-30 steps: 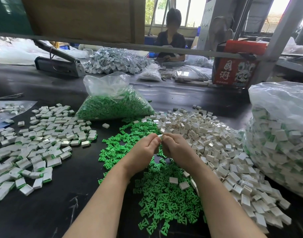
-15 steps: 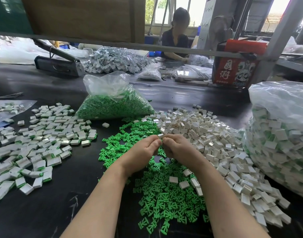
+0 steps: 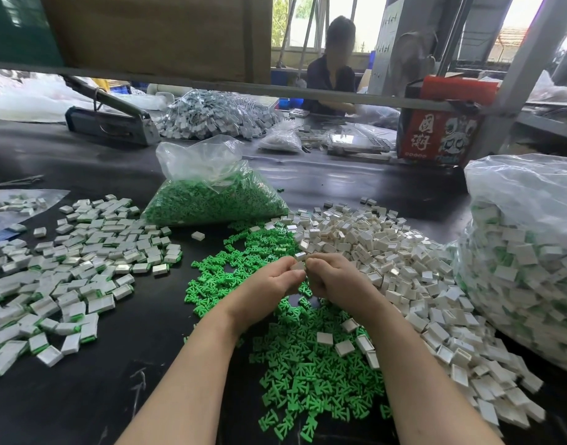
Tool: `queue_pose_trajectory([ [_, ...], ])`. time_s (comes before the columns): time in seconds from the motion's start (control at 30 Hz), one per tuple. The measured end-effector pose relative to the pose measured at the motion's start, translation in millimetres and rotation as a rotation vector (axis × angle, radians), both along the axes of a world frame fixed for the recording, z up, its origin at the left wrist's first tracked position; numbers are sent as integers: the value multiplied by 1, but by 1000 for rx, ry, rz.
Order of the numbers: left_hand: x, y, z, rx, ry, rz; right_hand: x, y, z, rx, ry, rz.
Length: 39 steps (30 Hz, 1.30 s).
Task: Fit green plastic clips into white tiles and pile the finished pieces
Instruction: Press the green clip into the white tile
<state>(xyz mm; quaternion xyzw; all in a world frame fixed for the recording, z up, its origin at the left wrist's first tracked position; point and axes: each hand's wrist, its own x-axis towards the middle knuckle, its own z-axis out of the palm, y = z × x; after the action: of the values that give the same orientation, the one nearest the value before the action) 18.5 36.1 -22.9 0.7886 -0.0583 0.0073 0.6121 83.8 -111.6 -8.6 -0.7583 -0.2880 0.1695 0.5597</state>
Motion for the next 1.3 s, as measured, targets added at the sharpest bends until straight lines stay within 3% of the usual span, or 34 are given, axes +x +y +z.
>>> queue_pose_trajectory([
  [0.17, 3, 0, -1, 194, -62, 25, -1, -2, 2, 99, 131, 6],
  [0.33, 1, -4, 0, 147, -135, 73, -1, -4, 1, 149, 184, 37],
  [0.5, 0, -1, 0, 465, -265, 195, 4, -7, 4, 254, 304, -55],
  [0.8, 2, -1, -5, -210, -19, 131, -2, -5, 6, 151, 164, 15],
  [0.97, 2, -1, -3, -317, 53, 115, -5, -3, 9, 154, 138, 21],
  [1.3, 0, -1, 0, -267, 33, 41, -9, -2, 12, 106, 125, 65],
])
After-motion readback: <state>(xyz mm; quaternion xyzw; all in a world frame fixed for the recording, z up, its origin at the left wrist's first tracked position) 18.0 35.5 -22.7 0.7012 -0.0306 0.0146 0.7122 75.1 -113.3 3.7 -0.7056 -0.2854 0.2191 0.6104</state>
